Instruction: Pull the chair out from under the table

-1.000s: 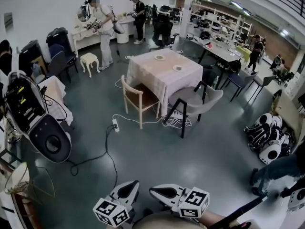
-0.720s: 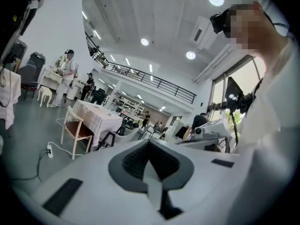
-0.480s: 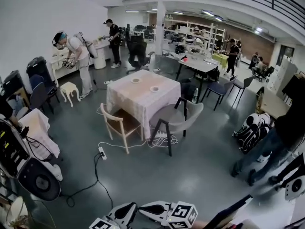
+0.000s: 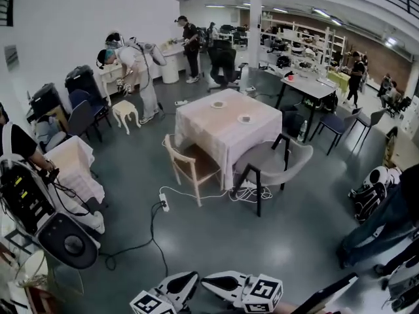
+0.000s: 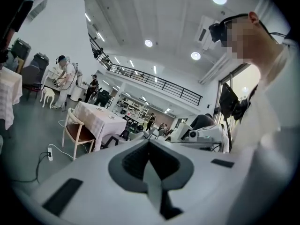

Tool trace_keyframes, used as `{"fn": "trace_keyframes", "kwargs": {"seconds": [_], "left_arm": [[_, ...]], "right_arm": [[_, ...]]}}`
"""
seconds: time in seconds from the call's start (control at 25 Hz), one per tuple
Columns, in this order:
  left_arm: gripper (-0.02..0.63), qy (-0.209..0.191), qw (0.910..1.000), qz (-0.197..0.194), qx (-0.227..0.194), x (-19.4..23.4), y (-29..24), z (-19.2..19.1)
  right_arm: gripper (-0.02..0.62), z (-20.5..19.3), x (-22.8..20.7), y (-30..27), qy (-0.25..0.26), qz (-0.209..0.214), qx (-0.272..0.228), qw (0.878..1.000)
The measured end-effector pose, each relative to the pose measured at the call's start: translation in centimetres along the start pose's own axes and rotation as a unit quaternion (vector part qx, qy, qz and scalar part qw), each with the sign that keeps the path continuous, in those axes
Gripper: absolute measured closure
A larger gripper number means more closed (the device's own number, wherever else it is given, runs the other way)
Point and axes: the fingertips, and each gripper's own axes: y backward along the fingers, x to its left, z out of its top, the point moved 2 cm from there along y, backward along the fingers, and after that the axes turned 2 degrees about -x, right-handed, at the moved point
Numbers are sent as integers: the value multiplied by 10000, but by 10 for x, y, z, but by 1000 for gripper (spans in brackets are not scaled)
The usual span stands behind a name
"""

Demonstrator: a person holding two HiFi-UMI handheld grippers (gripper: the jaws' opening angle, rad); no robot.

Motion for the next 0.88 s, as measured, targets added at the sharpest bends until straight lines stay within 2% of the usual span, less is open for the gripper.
{"fn": "trace_keyframes", "kwargs": {"seconds": [0.24, 0.44, 0.56, 0.72, 0.88], "left_arm": [[598, -103, 9994, 344, 6, 12, -26, 9], [598, -352, 9967, 723, -109, 38, -48, 23], [598, -268, 9954, 912, -141, 39, -62, 29], [598, -255, 9933, 1120, -155, 47, -79, 34], [598, -207, 9911, 1295, -242, 49, -93, 43]], "right_arm": [[588, 12, -40, 13, 28, 110, 200, 9997], [586, 27, -76, 4, 324, 60, 347, 9989], [586, 41, -98, 6, 451, 47, 426, 9981], [586, 71, -116, 5, 506, 386, 277, 9976], [588, 91, -122, 6, 909, 565, 354, 9936]]}}
